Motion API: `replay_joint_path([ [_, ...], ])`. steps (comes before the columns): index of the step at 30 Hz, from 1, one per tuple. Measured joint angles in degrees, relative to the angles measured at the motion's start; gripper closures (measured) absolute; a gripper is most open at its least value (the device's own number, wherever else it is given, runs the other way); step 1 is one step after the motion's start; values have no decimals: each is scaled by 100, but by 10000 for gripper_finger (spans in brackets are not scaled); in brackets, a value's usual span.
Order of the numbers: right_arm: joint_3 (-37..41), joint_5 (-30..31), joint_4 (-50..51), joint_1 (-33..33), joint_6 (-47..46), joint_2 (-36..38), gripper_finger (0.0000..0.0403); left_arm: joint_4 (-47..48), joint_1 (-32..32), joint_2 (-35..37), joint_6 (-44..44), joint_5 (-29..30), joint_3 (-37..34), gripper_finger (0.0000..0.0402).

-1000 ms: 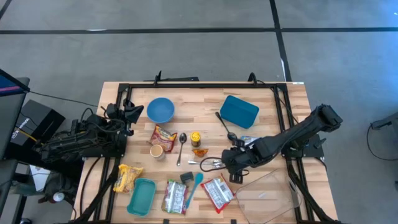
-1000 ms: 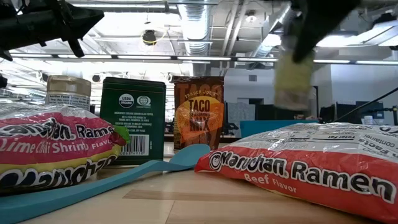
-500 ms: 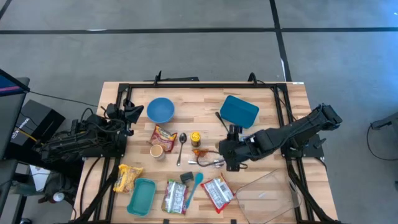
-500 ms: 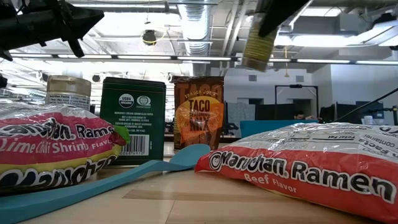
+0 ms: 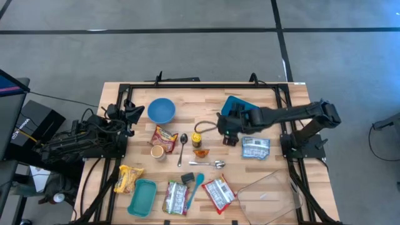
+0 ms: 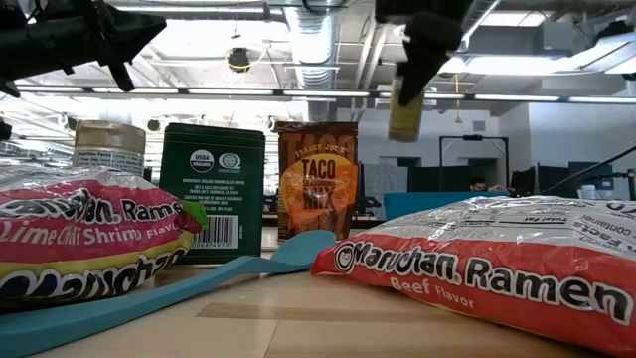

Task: Pick & Place Food Item
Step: Put the light green seasoning bottle into the blue bin

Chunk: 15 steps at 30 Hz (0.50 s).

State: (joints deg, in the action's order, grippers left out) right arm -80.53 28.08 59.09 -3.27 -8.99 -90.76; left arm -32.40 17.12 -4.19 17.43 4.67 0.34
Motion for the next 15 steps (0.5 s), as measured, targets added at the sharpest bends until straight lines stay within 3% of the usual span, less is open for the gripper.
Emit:
replay_joint_path([
  [15,0,-1085,49,2241,499,0,213,0,-2,0,-2,0,1,399],
])
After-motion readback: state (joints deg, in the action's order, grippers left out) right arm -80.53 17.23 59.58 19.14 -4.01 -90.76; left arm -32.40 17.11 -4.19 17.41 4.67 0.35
